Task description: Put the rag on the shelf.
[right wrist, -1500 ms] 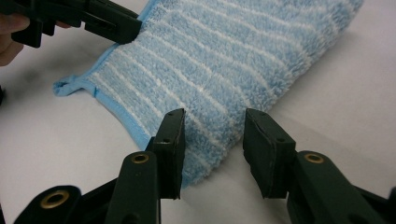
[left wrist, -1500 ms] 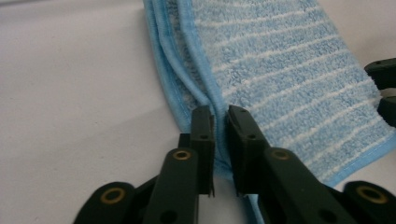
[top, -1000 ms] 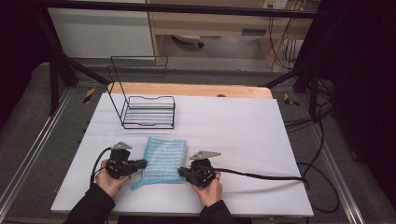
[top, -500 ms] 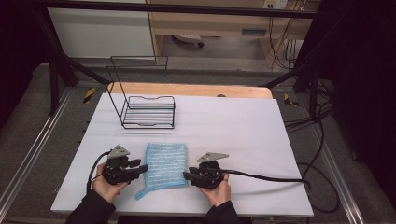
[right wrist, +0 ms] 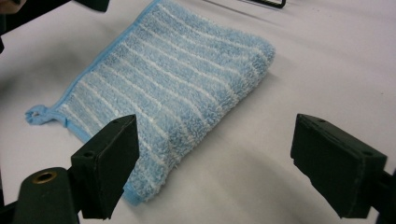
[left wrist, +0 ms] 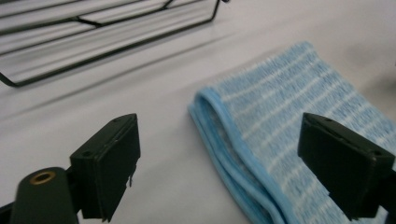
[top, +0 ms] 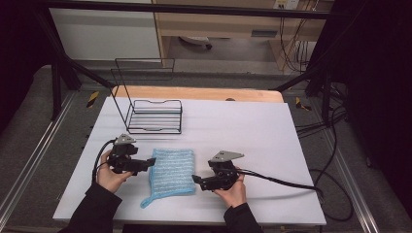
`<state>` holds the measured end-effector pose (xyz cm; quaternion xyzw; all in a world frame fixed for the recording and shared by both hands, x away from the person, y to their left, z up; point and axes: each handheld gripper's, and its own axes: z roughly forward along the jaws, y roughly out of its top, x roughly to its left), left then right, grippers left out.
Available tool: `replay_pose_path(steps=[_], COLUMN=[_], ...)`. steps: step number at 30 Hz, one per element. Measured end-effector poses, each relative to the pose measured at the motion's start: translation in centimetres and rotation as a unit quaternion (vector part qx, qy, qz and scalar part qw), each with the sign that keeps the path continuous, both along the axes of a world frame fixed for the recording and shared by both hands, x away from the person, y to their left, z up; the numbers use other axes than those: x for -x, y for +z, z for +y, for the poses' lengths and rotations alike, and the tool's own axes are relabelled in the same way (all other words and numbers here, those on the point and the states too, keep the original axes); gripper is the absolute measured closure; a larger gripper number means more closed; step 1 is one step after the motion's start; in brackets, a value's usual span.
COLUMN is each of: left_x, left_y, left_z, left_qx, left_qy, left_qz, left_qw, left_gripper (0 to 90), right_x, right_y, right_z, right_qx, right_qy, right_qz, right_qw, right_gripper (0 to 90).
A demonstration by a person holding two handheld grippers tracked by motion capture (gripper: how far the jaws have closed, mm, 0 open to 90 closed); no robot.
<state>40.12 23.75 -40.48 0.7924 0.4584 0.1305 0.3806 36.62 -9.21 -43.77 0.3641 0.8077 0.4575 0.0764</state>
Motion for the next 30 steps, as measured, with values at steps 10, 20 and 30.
replay_pose_path(steps=[10, 20, 30], left_x=[-3.2, -3.6, -3.5], left_y=[-1.9, -3.5, -3.6], left_z=[-1.1, -1.3, -1.8], left_qx=[-0.004, 0.007, 0.009], left_qy=[0.038, 0.029, 0.024], left_qz=[0.041, 0.071, 0.077], left_qw=[0.9985, 0.997, 0.9967], left_gripper=[43.1, 60.3, 72.5], right_x=[-0.1, -0.3, -1.5], right_y=[-0.4, -0.5, -0.2], right_z=[0.1, 0.2, 0.3], right_qx=[0.019, 0.009, -0.017], right_qy=[0.003, 0.001, -0.006], right_qz=[0.002, 0.004, 0.007], right_qw=[0.9998, 0.9999, 0.9998], right_gripper=[12.3, 12.9, 16.6])
